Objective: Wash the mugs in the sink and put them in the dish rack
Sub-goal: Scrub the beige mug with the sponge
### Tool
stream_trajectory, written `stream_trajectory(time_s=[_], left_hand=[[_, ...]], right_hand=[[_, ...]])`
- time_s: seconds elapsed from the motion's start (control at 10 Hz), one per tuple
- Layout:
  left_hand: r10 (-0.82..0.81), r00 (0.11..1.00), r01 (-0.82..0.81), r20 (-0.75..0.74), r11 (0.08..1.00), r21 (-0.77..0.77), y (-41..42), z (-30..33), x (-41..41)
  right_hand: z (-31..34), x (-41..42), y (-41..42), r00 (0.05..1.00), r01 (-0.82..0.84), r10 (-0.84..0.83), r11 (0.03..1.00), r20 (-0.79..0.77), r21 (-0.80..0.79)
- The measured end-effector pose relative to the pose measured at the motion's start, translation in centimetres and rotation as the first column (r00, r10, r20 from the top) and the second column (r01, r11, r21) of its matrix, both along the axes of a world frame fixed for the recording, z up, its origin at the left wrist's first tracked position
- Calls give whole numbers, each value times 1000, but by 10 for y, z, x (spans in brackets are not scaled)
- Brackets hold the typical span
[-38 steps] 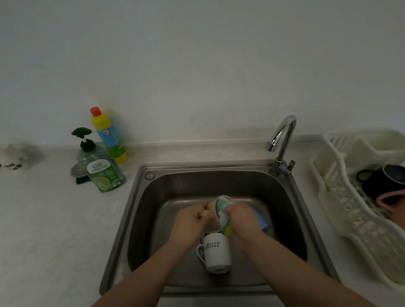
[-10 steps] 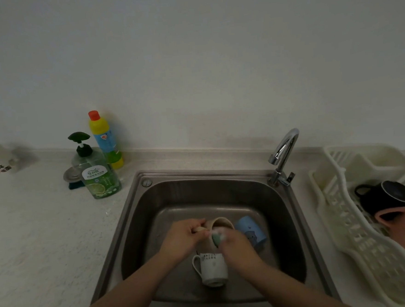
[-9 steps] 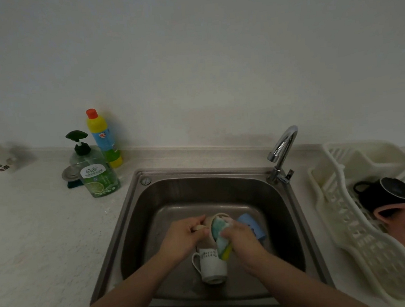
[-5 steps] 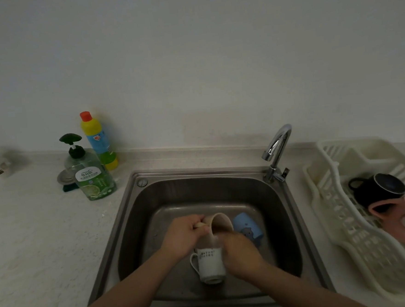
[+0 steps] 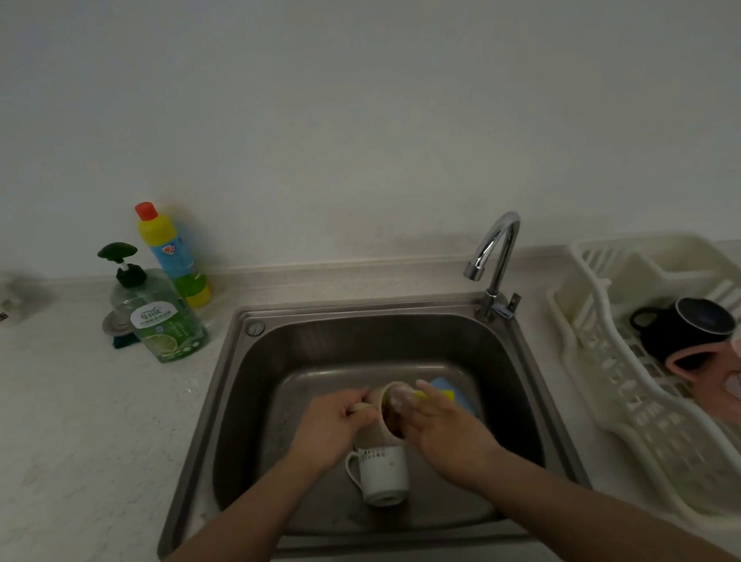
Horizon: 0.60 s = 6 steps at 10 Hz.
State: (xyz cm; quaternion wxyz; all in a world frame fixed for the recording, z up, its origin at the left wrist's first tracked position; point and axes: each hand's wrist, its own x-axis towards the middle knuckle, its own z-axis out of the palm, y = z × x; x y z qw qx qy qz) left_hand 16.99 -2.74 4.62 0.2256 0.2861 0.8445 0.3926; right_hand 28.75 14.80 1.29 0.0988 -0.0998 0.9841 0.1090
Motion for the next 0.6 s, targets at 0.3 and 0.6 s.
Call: stream_trajectory(time_s=[0.3, 0.6], left_hand=[[210, 978, -211, 13, 977, 45, 12, 0, 38], [151, 989, -151, 13, 988, 28, 8, 4, 31]], right_hand=[[37, -9, -33, 569, 296, -295, -797, 768, -526], [-3, 12, 5, 999, 4, -9, 994, -40, -113]])
